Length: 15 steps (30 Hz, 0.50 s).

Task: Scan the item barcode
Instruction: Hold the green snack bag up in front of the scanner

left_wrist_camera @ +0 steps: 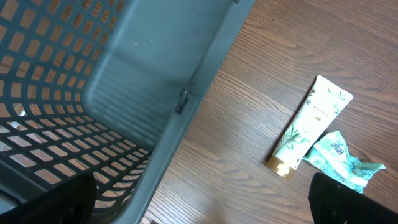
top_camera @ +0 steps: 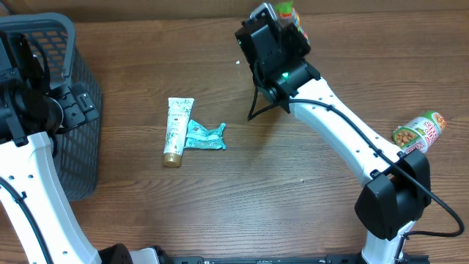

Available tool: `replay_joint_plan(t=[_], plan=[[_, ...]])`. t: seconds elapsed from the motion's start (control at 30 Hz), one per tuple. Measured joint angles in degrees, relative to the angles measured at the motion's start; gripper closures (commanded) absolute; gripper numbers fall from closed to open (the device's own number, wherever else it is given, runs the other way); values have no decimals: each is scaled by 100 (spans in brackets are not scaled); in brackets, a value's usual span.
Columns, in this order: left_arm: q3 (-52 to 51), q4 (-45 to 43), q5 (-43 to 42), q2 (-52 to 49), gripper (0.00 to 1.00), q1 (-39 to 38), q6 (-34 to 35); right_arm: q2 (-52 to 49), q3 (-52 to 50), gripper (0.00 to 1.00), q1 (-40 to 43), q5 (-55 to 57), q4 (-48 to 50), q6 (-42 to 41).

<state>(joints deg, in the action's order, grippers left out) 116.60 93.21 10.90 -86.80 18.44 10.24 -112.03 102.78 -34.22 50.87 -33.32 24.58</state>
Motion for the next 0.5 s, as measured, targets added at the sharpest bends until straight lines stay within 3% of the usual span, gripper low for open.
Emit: replay_joint_plan(t=[0.3, 0.5], plan=[[0, 0, 0, 0, 0, 0, 0, -87, -7, 96, 555, -691, 2046, 2734], [0, 0, 0, 0, 0, 0, 0, -726, -2, 96, 761, -734, 3058, 4562]])
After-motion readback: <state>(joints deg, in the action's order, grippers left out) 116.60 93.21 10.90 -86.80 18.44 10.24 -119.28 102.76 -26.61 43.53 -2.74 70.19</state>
